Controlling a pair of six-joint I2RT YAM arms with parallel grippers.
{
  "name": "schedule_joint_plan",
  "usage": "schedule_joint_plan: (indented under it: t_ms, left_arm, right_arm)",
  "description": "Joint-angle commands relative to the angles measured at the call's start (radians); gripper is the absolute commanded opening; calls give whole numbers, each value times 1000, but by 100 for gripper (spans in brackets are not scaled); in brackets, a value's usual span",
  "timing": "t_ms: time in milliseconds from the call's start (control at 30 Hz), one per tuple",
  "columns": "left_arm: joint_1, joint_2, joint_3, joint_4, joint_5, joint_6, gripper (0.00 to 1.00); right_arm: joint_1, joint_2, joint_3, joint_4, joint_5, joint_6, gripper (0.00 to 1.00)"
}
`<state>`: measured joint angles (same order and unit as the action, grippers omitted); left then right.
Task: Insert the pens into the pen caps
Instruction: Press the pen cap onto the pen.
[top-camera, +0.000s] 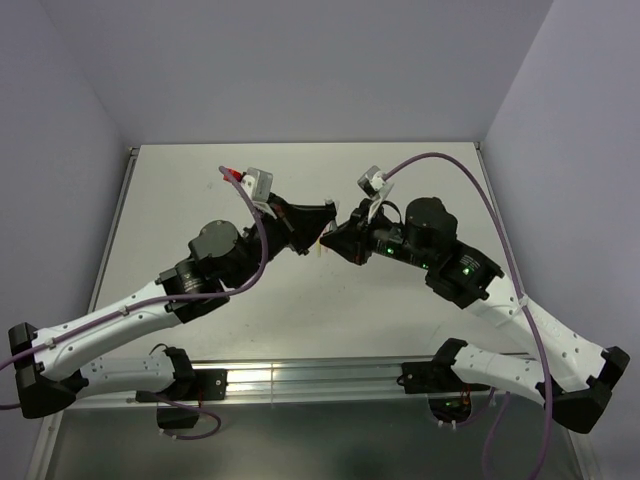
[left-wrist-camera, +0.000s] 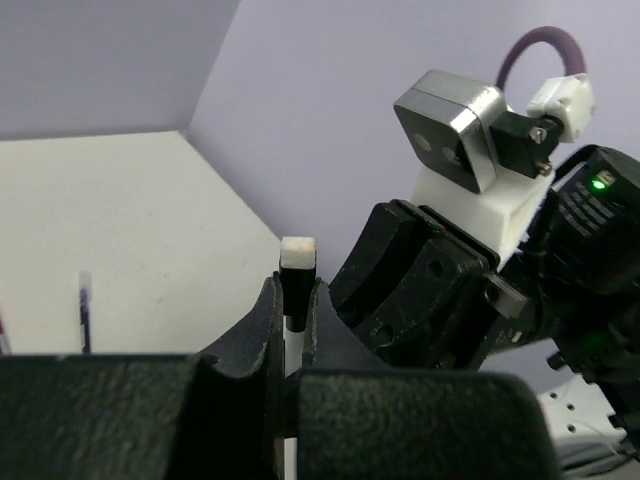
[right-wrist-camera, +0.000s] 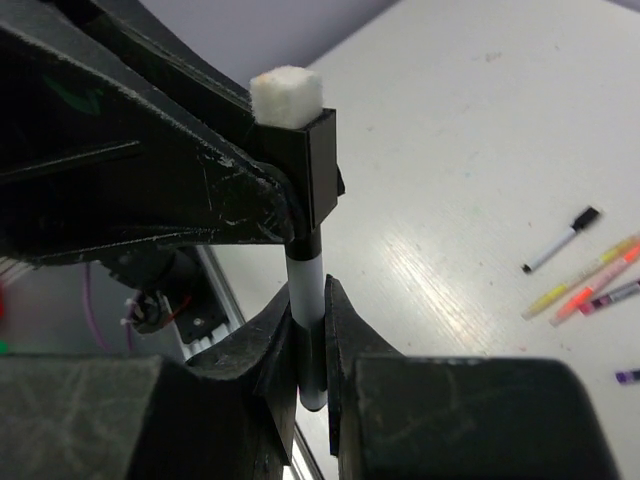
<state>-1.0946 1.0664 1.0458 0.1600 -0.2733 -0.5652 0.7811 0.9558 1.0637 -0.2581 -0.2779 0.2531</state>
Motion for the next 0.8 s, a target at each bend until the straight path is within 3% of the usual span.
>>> schedule_joint_plan:
  t_ms: [0,167,400,600,767]
  left_arm:
    - [-21,-25,-66,-171,268,73,0]
    - [67,-62,-118,-100,514,50,0]
    - [176,-86,-147,-39,707,21,0]
    - [188,-63,-150,-19,760,14,0]
    - [197,-54,-144,-25,706,-2,0]
  right_arm:
    - [-28,-75,47,349,72,28,0]
    - [-39,-97,25,399,-35,58,0]
    - [-52,-114,-1,451,-153,98,0]
    - [-55,-126,-16,474,-191,106,0]
    - [-57,-121,-8,462,-204,106,0]
